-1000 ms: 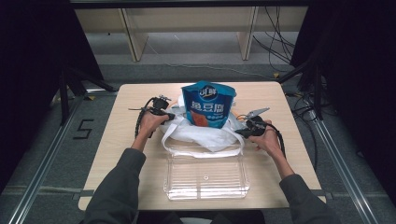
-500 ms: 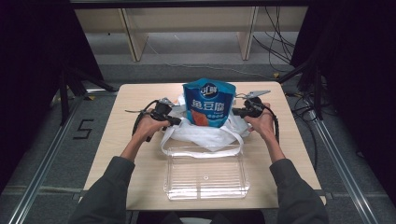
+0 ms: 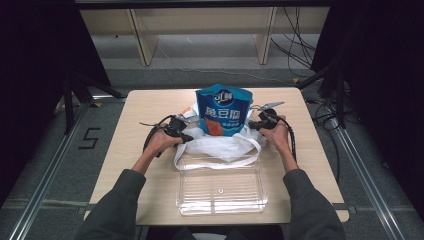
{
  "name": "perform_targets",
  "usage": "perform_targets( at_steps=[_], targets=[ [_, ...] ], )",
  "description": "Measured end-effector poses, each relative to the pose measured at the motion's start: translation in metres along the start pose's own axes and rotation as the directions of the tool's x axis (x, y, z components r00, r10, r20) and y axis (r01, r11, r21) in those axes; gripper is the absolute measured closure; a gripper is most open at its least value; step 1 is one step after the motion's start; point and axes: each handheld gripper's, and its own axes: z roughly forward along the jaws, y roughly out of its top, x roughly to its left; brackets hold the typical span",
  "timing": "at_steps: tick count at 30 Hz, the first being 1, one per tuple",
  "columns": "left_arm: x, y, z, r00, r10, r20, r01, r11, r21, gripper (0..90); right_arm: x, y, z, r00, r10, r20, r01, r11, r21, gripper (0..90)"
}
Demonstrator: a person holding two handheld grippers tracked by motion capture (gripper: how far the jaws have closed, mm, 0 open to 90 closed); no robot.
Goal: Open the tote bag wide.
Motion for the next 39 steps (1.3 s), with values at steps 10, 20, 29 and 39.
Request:
perform_targets(
  at_steps=[10,20,29,39],
  targets=[
    [0.001,0.013,-0.056,0.9900,-0.139,0.022,0.139,0.9407,-0.310,73.0,0.005,0.029,-0.058,0.9987,-0.051,0.002,0.051,0.994,-0.096,73.5],
    [-0.033,-0.034,-0.095,0.9891,-0.147,-0.009,0.135,0.9277,-0.348,56.0,0.005,0.031,-0.090,0.9975,-0.058,0.040,0.062,0.992,-0.105,63.6],
    [-0.057,-0.087,-0.107,0.9805,-0.194,-0.029,0.171,0.9167,-0.361,43.3,0.018,0.044,-0.118,0.9952,-0.088,0.042,0.091,0.994,-0.066,50.4],
    [-0.075,-0.130,-0.108,0.9684,-0.236,-0.081,0.199,0.9270,-0.318,34.9,0.031,0.066,-0.138,0.9866,-0.162,0.023,0.162,0.987,-0.011,42.5]
  ],
)
